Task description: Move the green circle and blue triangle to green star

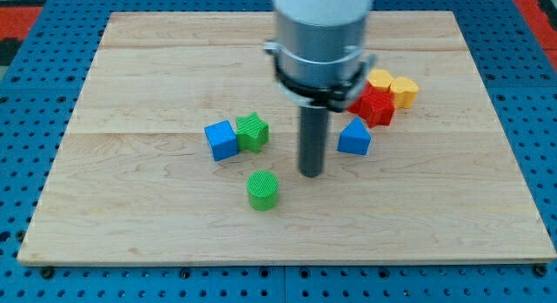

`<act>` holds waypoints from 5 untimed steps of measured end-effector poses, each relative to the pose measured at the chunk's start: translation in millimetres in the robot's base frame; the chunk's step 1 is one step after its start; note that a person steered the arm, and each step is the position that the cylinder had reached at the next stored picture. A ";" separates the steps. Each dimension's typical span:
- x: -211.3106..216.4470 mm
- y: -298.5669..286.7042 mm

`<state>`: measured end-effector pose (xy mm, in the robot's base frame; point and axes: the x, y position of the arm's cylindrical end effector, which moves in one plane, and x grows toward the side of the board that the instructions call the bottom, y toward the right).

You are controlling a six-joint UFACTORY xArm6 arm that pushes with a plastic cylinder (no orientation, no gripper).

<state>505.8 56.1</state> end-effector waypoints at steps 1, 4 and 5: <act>-9.8 100.5; -36.4 16.0; -50.6 31.8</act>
<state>455.1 87.9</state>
